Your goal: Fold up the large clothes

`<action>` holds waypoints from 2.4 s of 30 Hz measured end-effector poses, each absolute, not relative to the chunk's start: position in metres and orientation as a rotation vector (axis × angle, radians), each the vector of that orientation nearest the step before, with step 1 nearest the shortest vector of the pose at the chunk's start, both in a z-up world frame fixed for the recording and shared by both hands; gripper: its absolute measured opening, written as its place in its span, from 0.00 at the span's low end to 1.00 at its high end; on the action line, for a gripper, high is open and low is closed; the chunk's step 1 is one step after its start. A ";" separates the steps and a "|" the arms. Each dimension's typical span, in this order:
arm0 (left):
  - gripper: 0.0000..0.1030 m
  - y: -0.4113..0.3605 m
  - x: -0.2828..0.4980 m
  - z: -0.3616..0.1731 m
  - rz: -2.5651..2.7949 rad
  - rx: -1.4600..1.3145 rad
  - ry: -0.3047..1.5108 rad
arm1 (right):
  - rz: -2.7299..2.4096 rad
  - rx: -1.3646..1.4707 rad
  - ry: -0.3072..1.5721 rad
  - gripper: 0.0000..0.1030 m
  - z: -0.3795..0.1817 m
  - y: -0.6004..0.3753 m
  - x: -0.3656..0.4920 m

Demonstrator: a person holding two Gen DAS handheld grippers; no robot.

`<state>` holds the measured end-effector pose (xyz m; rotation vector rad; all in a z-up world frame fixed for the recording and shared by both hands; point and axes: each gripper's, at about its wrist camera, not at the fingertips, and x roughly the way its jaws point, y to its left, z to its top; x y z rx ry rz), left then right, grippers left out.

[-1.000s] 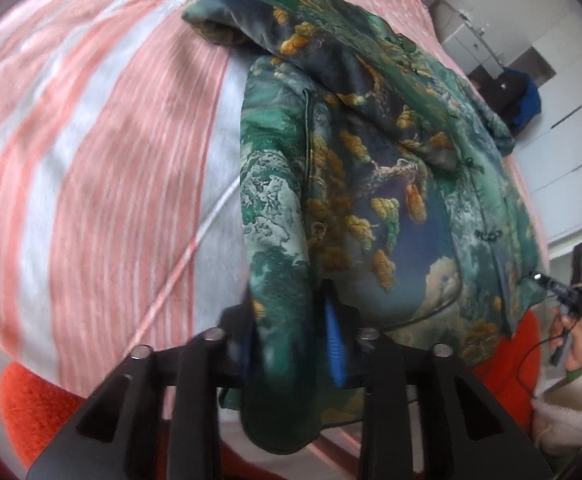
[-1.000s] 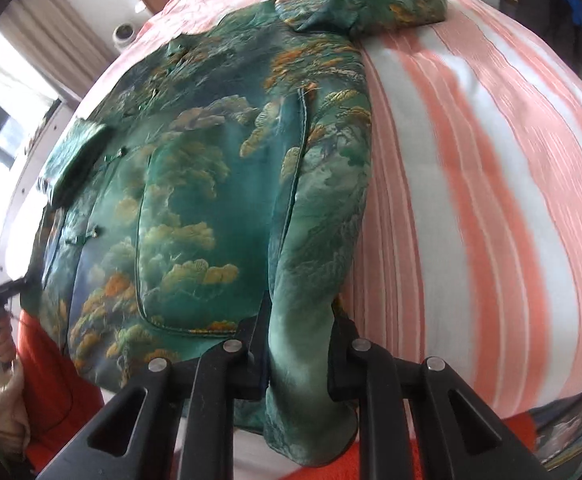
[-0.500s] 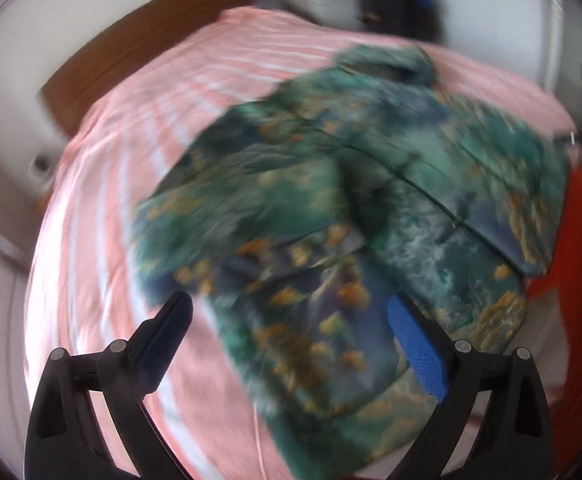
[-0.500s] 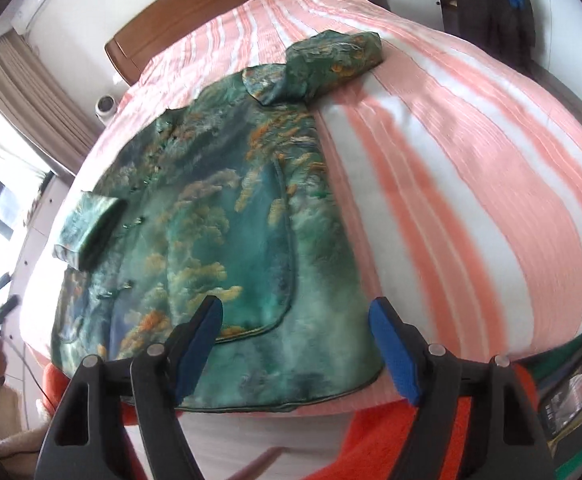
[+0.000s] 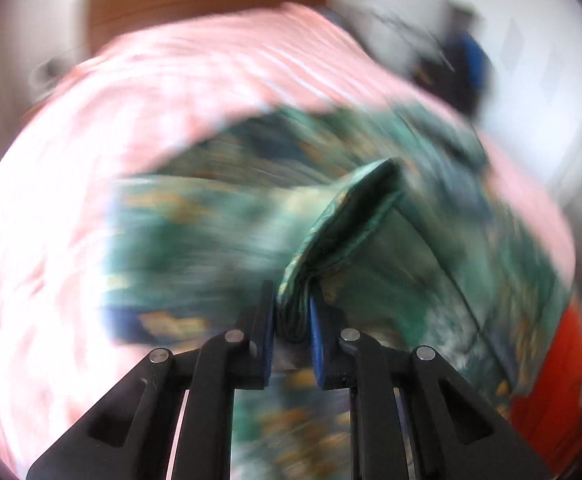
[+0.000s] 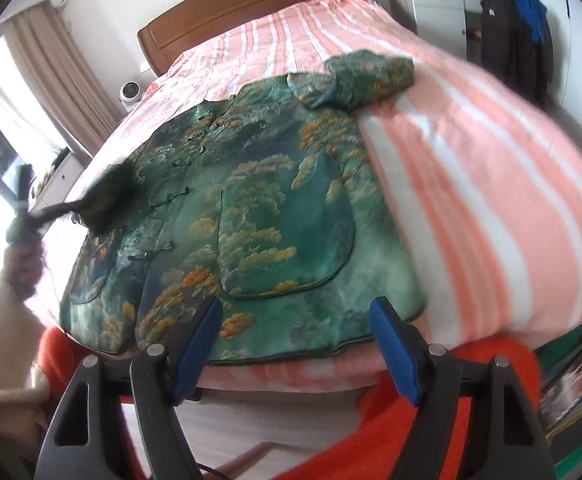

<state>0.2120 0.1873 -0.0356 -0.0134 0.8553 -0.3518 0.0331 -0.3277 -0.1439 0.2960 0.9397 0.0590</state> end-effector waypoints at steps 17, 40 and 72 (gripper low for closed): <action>0.73 0.477 0.078 -0.076 0.637 -0.581 0.852 | 0.000 0.006 1.004 0.79 -0.072 -0.393 0.364; 0.78 0.373 0.070 -0.098 0.427 -0.547 0.917 | -0.395 0.592 0.740 0.19 -0.158 -0.508 0.274; 0.89 0.290 0.041 -0.066 0.388 -0.288 0.887 | -0.410 -0.426 0.929 0.79 -0.160 -0.378 0.394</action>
